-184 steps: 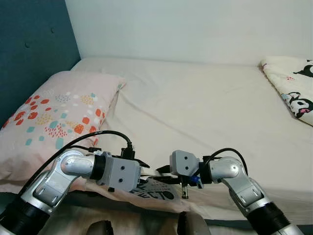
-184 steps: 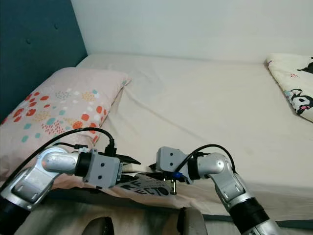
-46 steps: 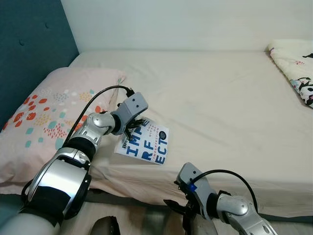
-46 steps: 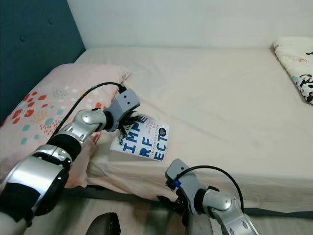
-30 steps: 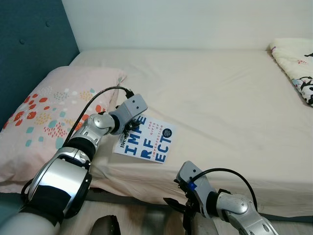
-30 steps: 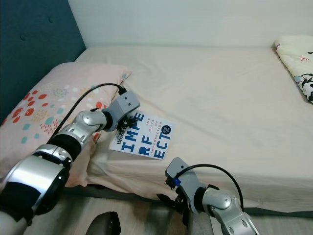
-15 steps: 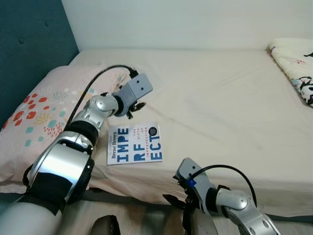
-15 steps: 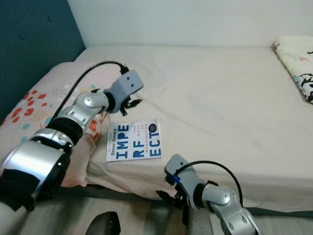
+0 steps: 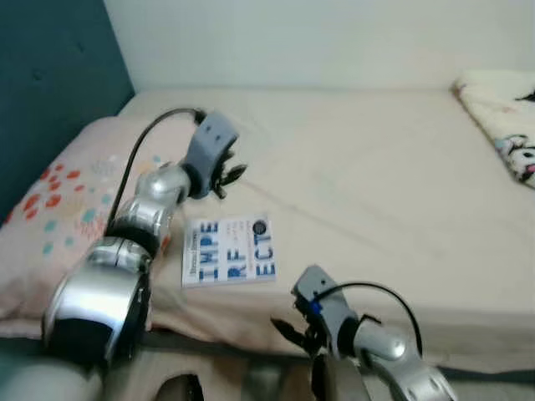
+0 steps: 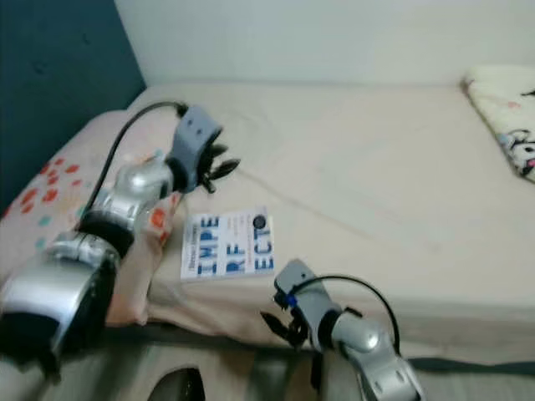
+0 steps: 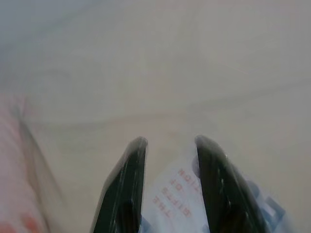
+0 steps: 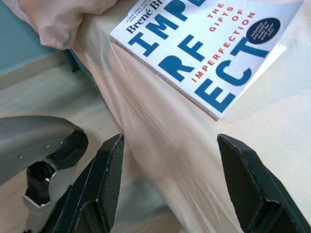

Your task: Clean up the room

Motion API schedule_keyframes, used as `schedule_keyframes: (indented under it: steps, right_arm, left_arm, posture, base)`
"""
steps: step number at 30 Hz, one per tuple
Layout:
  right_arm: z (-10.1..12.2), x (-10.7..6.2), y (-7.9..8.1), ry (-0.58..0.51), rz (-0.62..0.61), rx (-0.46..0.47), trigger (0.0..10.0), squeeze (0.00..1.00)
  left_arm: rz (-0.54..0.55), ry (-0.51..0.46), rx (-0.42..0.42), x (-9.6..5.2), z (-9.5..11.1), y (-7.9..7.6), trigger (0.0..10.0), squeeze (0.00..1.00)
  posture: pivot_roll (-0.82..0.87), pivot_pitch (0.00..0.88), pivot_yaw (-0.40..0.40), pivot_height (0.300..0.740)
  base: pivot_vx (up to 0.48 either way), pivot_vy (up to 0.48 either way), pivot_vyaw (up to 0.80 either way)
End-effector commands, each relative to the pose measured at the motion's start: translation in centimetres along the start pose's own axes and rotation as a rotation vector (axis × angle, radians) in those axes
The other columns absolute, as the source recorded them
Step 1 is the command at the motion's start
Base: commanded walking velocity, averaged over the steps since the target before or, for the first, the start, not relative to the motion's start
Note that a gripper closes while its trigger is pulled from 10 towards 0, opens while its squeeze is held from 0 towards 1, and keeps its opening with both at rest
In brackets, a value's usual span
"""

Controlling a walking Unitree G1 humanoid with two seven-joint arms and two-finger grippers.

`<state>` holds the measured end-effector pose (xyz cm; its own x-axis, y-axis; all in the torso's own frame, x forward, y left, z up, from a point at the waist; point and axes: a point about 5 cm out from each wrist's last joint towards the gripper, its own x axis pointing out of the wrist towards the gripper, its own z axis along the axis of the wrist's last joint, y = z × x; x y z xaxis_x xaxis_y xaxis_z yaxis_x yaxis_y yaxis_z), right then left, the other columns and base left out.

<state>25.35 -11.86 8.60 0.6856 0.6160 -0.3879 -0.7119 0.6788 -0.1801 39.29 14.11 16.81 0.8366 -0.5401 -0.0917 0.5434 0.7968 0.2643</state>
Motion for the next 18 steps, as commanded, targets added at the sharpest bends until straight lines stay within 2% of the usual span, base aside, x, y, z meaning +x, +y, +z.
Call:
schedule_keyframes:
  steps: [1,3,4,5,6,7,8,10,11,12,14,18]
  right_arm:
    - [-0.8,0.3,0.4,-0.007,-0.048,0.006,10.0,0.0]
    - [-0.8,0.3,0.4,-0.007,-0.048,0.006,10.0,0.0]
    - [-1.0,0.3,0.6,-0.014,-0.064,0.007,10.0,0.0]
    - [-1.0,0.3,0.6,-0.014,-0.064,0.007,10.0,0.0]
    - [-1.1,0.2,0.7,-0.03,-0.089,0.018,10.0,0.0]
    - [-0.9,0.2,0.5,-0.065,-0.134,0.043,10.0,0.0]
    - [-0.7,0.2,0.3,-0.099,-0.177,0.079,10.0,0.0]
    - [-0.7,0.2,0.3,-0.099,-0.177,0.079,10.0,0.0]
    - [-0.2,0.2,-0.1,-0.148,-0.223,0.121,10.0,0.0]
    - [-0.2,0.2,-0.1,-0.148,-0.223,0.121,10.0,0.0]
    - [0.4,0.4,-0.4,-0.206,-0.279,0.163,10.0,0.0]
    - [0.5,0.6,-0.6,-0.23,-0.313,0.182,10.0,0.0]
  left_arm:
    - [0.141,0.029,-0.137,-1.2,-2.6,0.0,10.0,0.0]
    - [0.141,0.029,-0.137,-1.2,-2.6,0.0,10.0,0.0]
    - [0.269,0.033,-0.231,-2.2,-4.0,0.0,10.0,0.0]
    - [0.269,0.033,-0.231,-2.2,-4.0,0.0,10.0,0.0]
    - [0.37,0.004,-0.275,-3.3,-4.7,-0.2,10.0,0.0]
    - [0.44,-0.028,-0.283,-4.6,-5.3,-0.6,10.0,0.0]
    - [0.463,-0.061,-0.27,-5.5,-5.4,-1.1,10.0,0.0]
    - [0.463,-0.061,-0.27,-5.5,-5.4,-1.1,10.0,0.0]
    - [0.463,-0.077,-0.228,-6.1,-5.6,-1.7,10.0,0.0]
    - [0.463,-0.077,-0.228,-6.1,-5.6,-1.7,10.0,0.0]
    - [0.428,-0.091,-0.199,-6.7,-5.8,-3.1,10.0,0.0]
    - [0.397,-0.085,-0.2,-6.8,-5.9,-4.2,10.0,0.0]
  posture:
    - [-0.01,0.037,-0.015,0.579]
    - [-0.01,0.037,-0.015,0.579]
    - [0.0,0.032,-0.016,0.579]
    - [0.0,0.032,-0.016,0.579]
    - [0.0,0.026,-0.016,0.579]
    - [0.0,0.015,-0.016,0.579]
    - [0.0,0.007,-0.023,0.579]
    - [0.0,0.007,-0.023,0.579]
    - [0.01,0.002,-0.026,0.579]
    - [0.01,0.002,-0.026,0.579]
    - [0.01,0.0,-0.029,0.589]
    - [0.01,0.0,-0.039,0.599]
  base:
    - [0.0,0.0,0.0]
    - [0.0,0.0,0.0]
    - [0.0,0.0,0.0]
    - [0.0,0.0,0.0]
    - [0.0,0.0,0.0]
    - [0.0,0.0,0.0]
    - [0.0,0.0,0.0]
    - [0.0,0.0,0.0]
    - [0.0,0.0,0.0]
    - [0.0,0.0,0.0]
    - [0.0,0.0,0.0]
    - [0.0,0.0,0.0]
